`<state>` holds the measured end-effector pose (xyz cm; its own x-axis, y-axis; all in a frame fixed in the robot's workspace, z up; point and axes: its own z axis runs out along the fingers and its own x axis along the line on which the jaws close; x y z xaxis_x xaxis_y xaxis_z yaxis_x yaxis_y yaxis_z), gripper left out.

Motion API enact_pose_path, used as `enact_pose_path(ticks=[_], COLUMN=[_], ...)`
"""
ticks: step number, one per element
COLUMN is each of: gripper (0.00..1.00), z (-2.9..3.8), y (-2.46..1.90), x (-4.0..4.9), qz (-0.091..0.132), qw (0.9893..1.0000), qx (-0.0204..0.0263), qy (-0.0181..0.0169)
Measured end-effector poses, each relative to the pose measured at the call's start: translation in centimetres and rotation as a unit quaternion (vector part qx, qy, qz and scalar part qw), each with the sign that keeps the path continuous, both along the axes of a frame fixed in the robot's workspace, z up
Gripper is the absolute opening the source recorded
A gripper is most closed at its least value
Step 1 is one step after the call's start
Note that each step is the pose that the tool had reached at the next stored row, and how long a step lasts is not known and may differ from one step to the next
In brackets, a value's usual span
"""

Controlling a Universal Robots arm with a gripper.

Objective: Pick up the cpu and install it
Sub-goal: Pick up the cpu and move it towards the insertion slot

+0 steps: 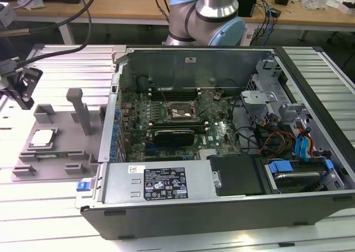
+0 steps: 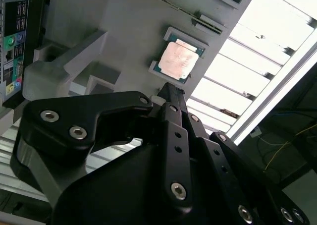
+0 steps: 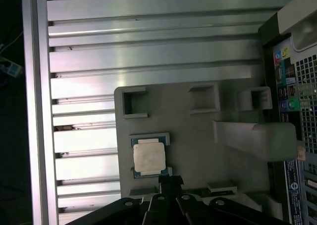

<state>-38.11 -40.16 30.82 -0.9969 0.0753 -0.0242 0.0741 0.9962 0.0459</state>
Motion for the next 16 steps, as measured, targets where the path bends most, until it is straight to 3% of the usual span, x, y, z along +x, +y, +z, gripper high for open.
enact_pose_path(ticks=[5, 16], gripper=[0.11, 0.11], z=[-1.32, -2.23], y=[0.00, -0.02], x=[-0.22, -0.60], qz=[0.000, 0.000], qw=[1.0000, 1.0000], qx=[-0.0001, 0.0000], qy=[0.0000, 0.0000])
